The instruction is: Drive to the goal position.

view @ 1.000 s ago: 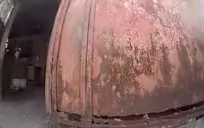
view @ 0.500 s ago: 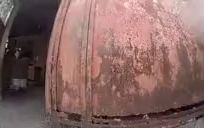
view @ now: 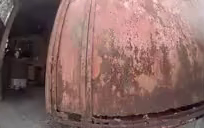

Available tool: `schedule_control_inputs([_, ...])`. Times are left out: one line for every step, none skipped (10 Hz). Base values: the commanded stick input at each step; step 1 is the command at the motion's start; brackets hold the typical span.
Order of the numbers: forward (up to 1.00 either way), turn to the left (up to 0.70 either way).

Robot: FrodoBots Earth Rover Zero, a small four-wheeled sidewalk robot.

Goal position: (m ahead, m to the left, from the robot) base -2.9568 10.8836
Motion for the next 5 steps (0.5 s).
schedule_control_inputs([-0.7,0.0])
schedule_control_inputs([-0.7,0.0])
schedule_control_inputs([-0.7,0.0])
schedule_control_inputs([-0.7,0.0])
schedule_control_inputs([-0.7,0.0])
